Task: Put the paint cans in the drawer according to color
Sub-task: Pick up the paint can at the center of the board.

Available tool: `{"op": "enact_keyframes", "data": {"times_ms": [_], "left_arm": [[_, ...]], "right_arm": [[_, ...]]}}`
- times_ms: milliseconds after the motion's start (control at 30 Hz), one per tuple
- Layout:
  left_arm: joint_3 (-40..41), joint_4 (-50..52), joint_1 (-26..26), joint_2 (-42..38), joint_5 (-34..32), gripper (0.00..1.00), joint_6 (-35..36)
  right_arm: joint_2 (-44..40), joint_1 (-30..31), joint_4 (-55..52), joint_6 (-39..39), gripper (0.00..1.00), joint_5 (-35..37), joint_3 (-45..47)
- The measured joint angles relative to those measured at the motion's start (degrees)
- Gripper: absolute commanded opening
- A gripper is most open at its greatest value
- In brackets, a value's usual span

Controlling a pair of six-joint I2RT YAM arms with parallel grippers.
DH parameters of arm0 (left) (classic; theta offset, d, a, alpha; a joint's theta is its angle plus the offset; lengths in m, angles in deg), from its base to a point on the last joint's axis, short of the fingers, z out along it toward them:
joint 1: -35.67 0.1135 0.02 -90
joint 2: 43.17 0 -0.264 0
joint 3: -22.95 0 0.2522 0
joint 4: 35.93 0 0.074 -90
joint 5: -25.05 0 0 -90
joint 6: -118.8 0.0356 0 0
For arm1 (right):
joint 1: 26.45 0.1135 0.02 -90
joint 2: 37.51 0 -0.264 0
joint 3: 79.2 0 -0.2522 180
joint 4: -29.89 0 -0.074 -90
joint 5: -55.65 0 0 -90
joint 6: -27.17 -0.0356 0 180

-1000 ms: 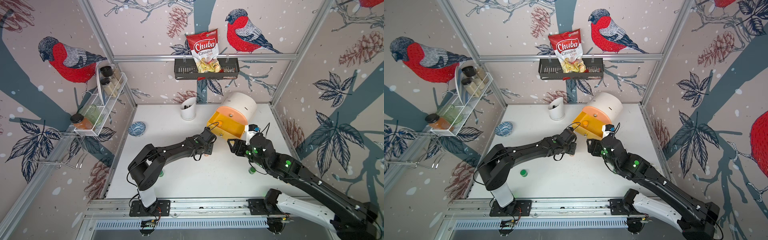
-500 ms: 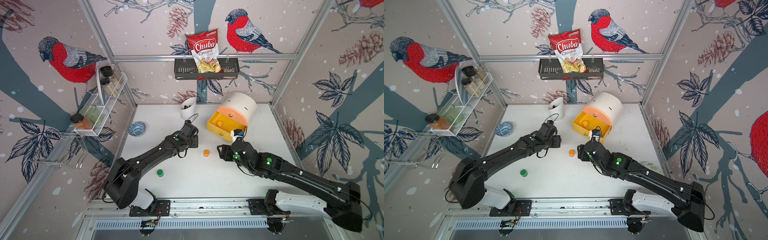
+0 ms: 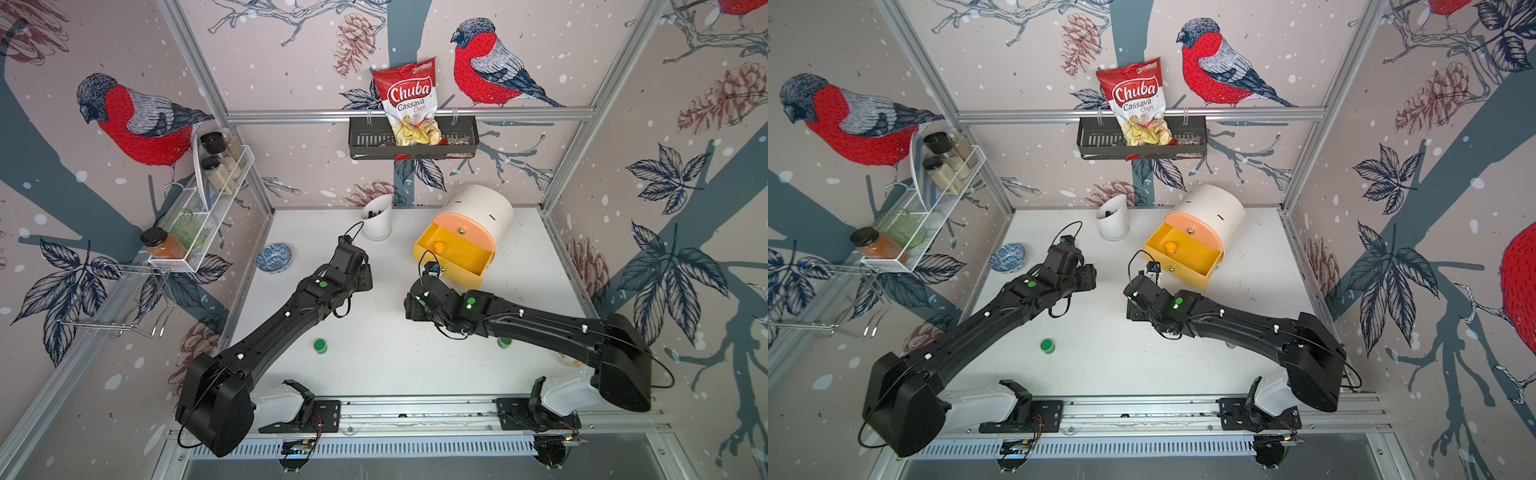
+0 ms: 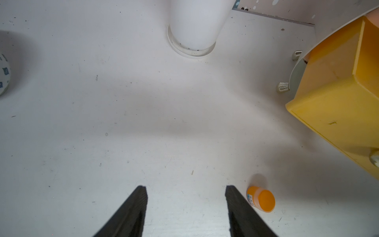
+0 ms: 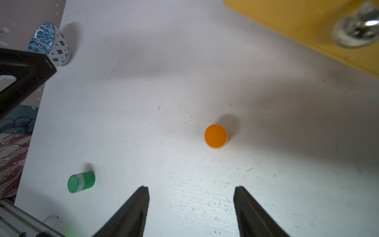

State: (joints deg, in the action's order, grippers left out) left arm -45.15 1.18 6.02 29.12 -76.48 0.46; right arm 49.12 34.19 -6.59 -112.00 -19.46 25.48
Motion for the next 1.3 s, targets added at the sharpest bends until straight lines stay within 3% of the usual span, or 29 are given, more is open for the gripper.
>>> {"op": "enact_keyframes", "data": {"times_ms": [167,500,833,1300], "left_arm": [[0.2,-0.1,0.0,-0.1,0.9,0.64,0.3],[0.6,-0.8,0.0,-0.4,3.9,0.65,1.8],[1.4,-1.9,0.1,0.4,7.0,0.65,1.9],[1.4,-2.1,0.1,0.1,7.0,0.65,2.5]], "right_arm": [[6.3,-4.0,1.0,1.2,0.73,-2.8,-1.9],[16.3,-4.4,-0.5,2.8,0.73,-5.0,-8.3],[17.6,-6.2,-1.7,2.9,0.72,-5.0,-6.7],[19.8,-6.8,-1.2,4.0,0.52,-7.0,-6.3]]}}
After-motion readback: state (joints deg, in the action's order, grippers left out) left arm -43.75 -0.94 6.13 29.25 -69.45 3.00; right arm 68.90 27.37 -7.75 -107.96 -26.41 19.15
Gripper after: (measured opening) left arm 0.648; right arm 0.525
